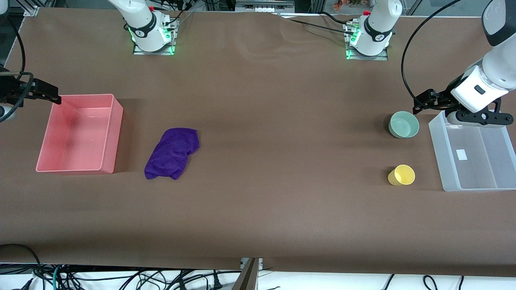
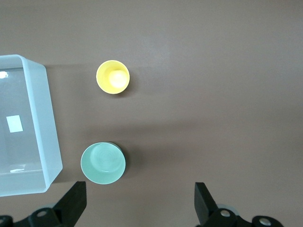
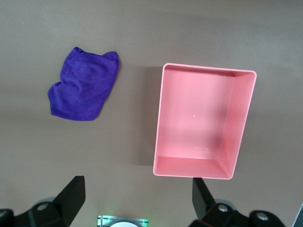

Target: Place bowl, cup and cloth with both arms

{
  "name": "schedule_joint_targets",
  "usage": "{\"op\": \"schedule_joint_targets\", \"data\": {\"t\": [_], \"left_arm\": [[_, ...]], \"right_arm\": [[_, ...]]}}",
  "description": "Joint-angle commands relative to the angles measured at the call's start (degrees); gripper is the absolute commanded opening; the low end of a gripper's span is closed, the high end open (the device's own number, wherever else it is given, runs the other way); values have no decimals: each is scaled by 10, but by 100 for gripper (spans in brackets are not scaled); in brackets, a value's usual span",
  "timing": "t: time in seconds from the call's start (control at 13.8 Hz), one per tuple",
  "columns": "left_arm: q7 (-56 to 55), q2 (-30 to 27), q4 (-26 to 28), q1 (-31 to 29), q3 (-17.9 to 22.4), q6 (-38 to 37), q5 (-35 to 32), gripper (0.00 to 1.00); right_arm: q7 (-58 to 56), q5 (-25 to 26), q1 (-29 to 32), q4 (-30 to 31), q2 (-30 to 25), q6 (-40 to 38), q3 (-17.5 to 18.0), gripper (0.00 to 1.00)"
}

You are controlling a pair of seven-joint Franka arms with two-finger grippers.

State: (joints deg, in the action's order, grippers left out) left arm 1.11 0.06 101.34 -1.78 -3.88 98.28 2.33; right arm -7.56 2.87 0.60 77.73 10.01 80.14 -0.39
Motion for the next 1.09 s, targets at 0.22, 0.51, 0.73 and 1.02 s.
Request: {"op": "schedule_joint_targets", "data": {"t": [0.22,0.51,0.73,1.02], "left_arm": [[-8,-4,-4,3,-3,-5,-9,100],[-7,1,-2,0,-2,-7,-10,100],[21,27,4,-9,0,-38,-21,100],[237,62,11,-42,2,-45,-25,100]], "right_arm": [[-9,-12,2,-11,4,-2,-3,100],[-8,-12,0,-10,11,-2,-2,100],[-8,-7,-3,-6,31,18,-1,100],[0,1,-21,7,108,47,3,100]]}}
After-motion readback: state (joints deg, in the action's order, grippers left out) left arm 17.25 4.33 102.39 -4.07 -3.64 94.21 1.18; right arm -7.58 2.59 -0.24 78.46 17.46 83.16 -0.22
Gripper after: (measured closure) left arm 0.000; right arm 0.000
